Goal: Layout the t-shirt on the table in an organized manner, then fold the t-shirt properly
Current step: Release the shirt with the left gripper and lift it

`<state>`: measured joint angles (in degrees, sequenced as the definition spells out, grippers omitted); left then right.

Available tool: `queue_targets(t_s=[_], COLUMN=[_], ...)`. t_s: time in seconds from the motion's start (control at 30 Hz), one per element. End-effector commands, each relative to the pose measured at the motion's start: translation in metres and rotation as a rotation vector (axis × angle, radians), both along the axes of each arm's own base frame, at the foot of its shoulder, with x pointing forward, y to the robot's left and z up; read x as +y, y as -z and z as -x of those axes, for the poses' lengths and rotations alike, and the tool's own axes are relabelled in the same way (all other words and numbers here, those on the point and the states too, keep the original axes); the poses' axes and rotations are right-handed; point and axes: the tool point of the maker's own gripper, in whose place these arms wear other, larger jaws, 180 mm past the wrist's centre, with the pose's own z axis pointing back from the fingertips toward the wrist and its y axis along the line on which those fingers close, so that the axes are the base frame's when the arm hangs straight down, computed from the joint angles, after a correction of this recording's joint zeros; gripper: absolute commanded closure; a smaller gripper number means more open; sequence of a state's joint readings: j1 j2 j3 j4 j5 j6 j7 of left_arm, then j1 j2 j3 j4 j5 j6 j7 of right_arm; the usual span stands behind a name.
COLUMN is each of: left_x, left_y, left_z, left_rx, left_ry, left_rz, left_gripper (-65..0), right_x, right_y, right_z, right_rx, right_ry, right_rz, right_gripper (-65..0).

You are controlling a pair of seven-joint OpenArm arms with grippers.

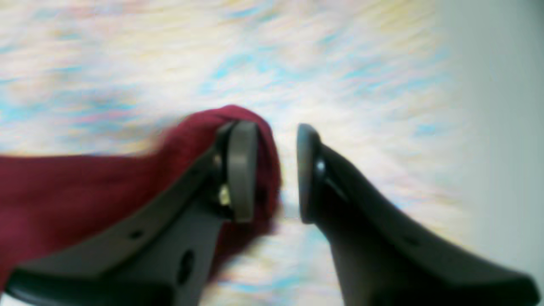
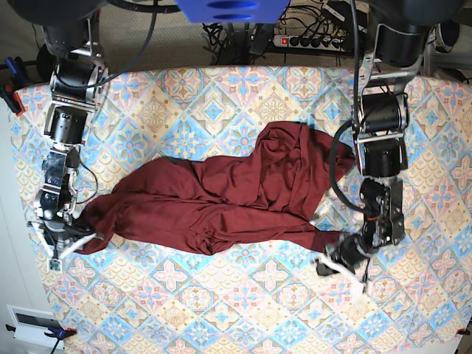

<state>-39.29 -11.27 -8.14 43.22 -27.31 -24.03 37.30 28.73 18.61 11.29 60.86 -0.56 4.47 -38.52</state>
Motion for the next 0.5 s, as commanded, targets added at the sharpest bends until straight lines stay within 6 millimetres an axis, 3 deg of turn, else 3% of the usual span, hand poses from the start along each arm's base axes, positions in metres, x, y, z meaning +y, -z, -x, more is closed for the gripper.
queue_targets(t_s=[0.0, 0.07, 0.17, 0.2, 0.3, 0.47], left_x=[0.0, -0.002, -0.01, -0.021, -0.066, -0.102], left_y=[-0.031, -0.022, -0.025, -0.026, -0.018, -0.001], left_z=[-0.014, -0.002, 0.019, 0.025, 0.046, 0.063], left_rx=[-0.077, -0.062, -0.105, -0.117, -0.125, -0.106], left_ry=[0.0, 0.021, 0.067, 0.104, 0.258, 0.391], left_rz=[0.018, -0.002, -0.059, -0.084, -0.16, -0.22], left_gripper=[-0.4, -0.5, -1.3, -2.6, -8.4, -14.1], right_x=[-0.014, -0.023, -0.024, -0.023, -0.021, -0.012], right_y=[-0.016, -0.018, -0.044, -0.048, -0.028, -0.041], right_z=[-0.003, 0.001, -0.004, -0.004, 0.018, 0.027], right_rx=[-0.02, 0.009, -0.043, -0.056, -0.019, -0.063], right_ry=[0.013, 0.017, 0.01, 0.007, -0.009, -0.034], right_rz=[0.057, 0.141, 0.202, 0.209, 0.227, 0.263], right_gripper=[-17.5, -17.9, -18.1, -18.1, -18.2, -18.0])
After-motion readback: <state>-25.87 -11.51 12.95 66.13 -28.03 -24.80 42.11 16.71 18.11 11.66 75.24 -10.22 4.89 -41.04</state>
